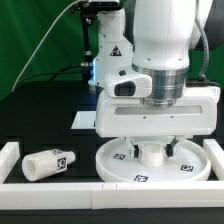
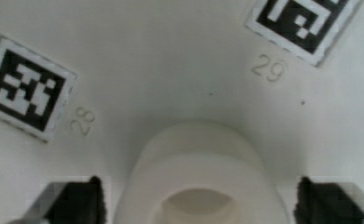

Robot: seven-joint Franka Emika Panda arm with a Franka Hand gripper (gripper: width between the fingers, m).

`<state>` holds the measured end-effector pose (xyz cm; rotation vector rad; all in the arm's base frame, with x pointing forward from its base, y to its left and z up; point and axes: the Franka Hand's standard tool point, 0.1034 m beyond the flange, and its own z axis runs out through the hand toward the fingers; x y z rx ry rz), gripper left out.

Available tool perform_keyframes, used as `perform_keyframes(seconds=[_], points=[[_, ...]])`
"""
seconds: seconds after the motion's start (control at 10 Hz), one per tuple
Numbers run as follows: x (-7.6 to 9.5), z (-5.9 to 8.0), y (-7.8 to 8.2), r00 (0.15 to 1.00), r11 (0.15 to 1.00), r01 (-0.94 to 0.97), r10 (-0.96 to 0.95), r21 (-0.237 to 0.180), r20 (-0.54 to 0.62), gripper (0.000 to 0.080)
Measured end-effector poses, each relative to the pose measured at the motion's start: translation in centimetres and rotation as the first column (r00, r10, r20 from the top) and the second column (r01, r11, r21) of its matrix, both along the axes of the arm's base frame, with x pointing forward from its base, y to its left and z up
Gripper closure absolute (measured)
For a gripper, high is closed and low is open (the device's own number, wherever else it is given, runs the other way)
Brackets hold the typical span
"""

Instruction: Assemble round table

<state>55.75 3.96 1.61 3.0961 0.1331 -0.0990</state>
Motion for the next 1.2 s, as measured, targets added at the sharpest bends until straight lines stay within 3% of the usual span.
perform_keyframes(seconds=[0.1, 0.2, 0.4, 0.5, 0.7, 0.9, 1.0, 1.2], points=[[0.0, 0.1, 0.0, 1.000, 1.000, 0.000, 0.000, 0.000, 0.001, 0.0178], [0.0, 1.2, -0.3, 1.000, 1.000, -0.005, 0.005, 0.008, -0.026, 0.0178], [0.8, 3.8, -2.7, 0.999, 1.000, -0.005, 0.006, 0.023, -0.053, 0.0156], [1.2, 4.3, -3.5, 0.998, 1.000, 0.017, -0.016, 0.019, -0.067, 0.0151], [1.1, 4.2, -2.3, 0.997, 1.000, -0.005, 0.006, 0.012, -0.071, 0.0151], [1.1, 4.2, -2.8, 0.998, 1.000, 0.002, -0.001, 0.011, -0.070, 0.0151], [1.3, 4.8, -3.5, 0.994, 0.999, 0.048, -0.047, 0.010, -0.095, 0.0151], [4.1, 7.3, -5.8, 0.978, 0.984, 0.180, -0.179, 0.003, -0.106, 0.0151]])
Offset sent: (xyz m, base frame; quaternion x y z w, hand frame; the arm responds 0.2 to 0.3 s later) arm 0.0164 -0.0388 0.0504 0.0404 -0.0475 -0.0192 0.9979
